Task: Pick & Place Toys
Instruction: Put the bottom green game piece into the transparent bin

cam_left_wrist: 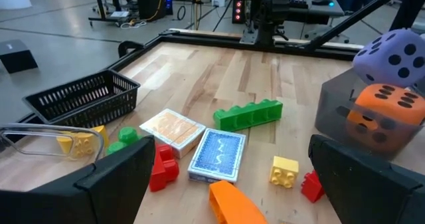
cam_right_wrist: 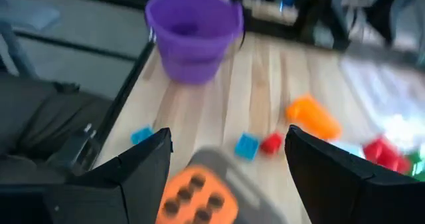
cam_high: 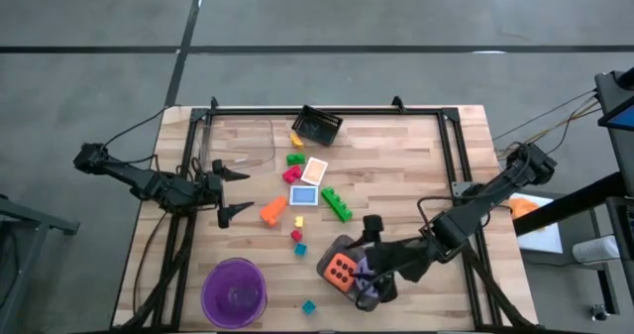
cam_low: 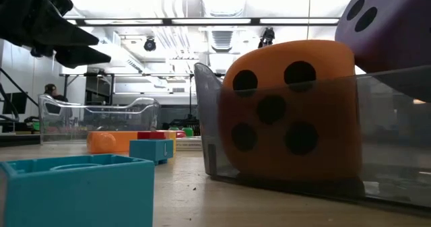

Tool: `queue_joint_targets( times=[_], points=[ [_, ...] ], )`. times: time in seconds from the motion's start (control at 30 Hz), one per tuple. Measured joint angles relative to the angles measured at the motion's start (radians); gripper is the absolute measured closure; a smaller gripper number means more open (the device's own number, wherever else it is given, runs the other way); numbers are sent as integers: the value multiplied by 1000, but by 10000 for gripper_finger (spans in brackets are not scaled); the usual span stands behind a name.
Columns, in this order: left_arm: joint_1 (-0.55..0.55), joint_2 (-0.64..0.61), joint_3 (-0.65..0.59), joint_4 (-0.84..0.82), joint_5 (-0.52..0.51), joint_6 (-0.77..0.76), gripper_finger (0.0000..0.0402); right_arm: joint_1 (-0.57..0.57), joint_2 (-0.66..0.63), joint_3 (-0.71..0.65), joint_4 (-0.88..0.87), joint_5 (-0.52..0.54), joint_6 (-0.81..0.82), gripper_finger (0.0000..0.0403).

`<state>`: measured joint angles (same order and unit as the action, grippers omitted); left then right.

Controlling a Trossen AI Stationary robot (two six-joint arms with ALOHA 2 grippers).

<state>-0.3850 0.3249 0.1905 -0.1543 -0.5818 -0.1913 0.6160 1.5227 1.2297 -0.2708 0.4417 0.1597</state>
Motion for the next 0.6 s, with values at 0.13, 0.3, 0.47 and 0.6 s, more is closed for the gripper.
queue_joint_targets(
  times=[0.13,0.3,0.47,0.6],
  points=[
    [0,0,0,33,41,2,3,-40,0,-85,226,-29,-139,117],
    [0,0,0,100,159,72,3,-96,0,-237,581,-103,-288,117],
    [0,0,0,100,208,90,3,-188,-5,-403,885,-184,-358,117],
    [1,0,0,90,150,100,3,-286,-9,-490,1001,-266,-343,117]
  ],
)
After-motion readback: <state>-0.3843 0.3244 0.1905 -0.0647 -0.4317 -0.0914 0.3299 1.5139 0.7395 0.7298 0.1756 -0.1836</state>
